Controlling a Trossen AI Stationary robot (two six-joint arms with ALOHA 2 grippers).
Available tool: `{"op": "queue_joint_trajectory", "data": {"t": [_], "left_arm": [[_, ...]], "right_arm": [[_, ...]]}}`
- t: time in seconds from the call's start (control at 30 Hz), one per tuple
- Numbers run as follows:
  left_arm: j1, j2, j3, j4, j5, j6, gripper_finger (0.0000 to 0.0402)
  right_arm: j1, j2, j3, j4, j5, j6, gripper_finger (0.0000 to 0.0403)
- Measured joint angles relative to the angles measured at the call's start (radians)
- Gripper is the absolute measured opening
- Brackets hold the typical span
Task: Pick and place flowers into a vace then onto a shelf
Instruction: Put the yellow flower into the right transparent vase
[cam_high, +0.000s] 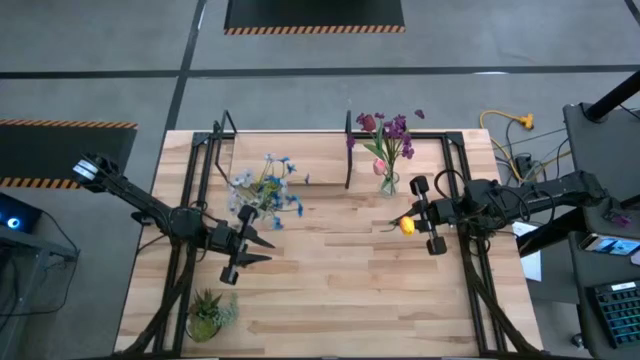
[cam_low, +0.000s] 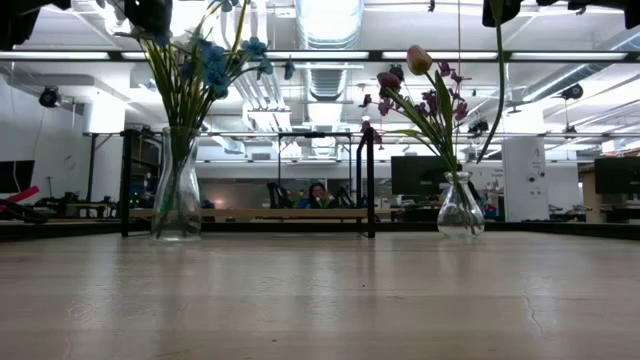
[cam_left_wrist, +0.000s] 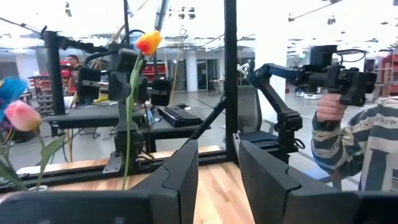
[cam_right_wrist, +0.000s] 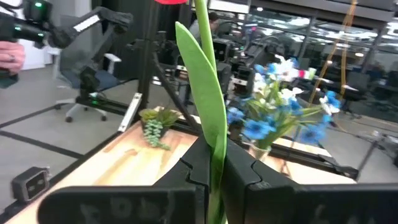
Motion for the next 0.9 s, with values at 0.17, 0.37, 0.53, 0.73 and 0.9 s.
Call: {"op": "queue_joint_trajectory", "data": {"t": [0.17, 0.37, 0.53, 0.73, 0.9], "left_arm": [[-0.007, -0.026, -0.012, -0.017, 0.063, -0.026, 0.0100], [-0.051, -0.024, 0.049, -0.218, 0.128, -0.185, 0.0100], [-0.135, -0.016, 0.083, -0.309, 0.124, -0.233, 0.0100], [-0.252, -0.023, 0.078, -0.356, 0.124, -0.324, 0.0100], [-0.319, -0.023, 0.041, -0.352, 0.037, -0.300, 0.0100]], "right_arm": [[0.000, -0.008, 0.000, -0.004, 0.039, -0.008, 0.0012], [0.000, -0.019, 0.000, -0.005, 0.041, -0.008, 0.0012], [0.000, -0.018, 0.000, -0.007, 0.058, -0.008, 0.0012], [0.000, -0.019, 0.000, -0.012, 0.060, -0.008, 0.0012], [0.000, -0.019, 0.000, -0.012, 0.060, -0.003, 0.0012]]}}
